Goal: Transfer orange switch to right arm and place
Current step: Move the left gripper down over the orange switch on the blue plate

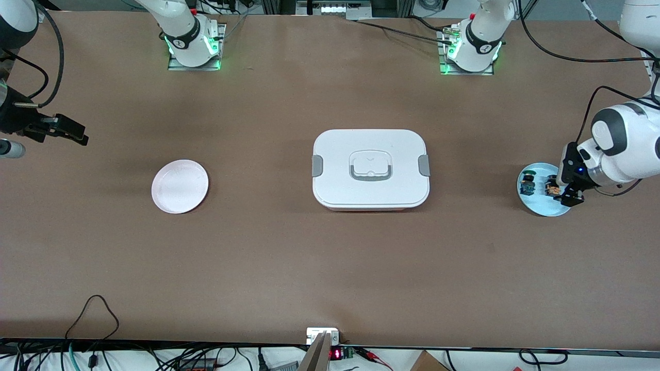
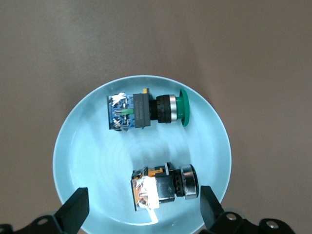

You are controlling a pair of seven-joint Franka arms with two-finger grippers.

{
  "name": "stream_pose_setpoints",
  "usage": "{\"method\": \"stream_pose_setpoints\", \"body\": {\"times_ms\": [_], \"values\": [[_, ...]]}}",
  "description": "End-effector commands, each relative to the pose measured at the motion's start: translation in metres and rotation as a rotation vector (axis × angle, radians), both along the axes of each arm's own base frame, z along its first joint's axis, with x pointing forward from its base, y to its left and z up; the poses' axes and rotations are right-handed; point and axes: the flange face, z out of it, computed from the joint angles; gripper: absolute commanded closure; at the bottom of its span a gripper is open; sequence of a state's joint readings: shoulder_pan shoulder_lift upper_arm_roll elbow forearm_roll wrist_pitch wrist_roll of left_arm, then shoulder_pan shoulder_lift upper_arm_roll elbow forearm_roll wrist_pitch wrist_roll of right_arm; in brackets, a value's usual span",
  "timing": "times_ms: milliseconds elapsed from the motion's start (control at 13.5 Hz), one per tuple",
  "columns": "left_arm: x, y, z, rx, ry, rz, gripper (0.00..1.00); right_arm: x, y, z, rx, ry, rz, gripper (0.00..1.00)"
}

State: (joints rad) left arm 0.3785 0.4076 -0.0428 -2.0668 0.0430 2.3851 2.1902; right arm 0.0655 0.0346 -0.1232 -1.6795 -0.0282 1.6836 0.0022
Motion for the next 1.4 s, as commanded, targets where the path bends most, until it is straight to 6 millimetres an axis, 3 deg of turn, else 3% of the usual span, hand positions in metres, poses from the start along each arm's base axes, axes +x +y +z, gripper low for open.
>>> {"method": "stream_pose_setpoints", "body": {"times_ms": [0,148,221,369,517,664,1329], "values": [[-0.010,0.019,-0.007,0.003,-0.007,-0.011,0.00,0.003,-0.001,0.005,0.002,-0.009,0.003,0.00],[-0.018,0.037,-0.021,-0.007,-0.003,0.029,0.00,0.003,-0.001,0.005,0.002,-0.009,0.003,0.00],[-0.018,0.036,-0.024,-0.010,0.000,0.028,0.00,0.003,-0.001,0.005,0.002,-0.009,0.003,0.00],[-0.016,0.038,-0.022,-0.007,-0.005,0.048,0.00,0.003,-0.001,0.005,0.002,-0.009,0.003,0.00],[-0.024,0.058,-0.020,-0.019,-0.014,0.083,0.00,0.003,-0.001,0.005,0.002,-0.009,0.003,0.00],[-0.013,0.041,-0.015,-0.050,-0.030,0.072,0.00,0.003,-0.001,0.005,0.002,-0.009,0.003,0.00],[-0.012,0.037,-0.021,-0.062,-0.026,0.021,0.00,0.002,-0.003,0.006,0.003,-0.009,0.001,0.00]]}}
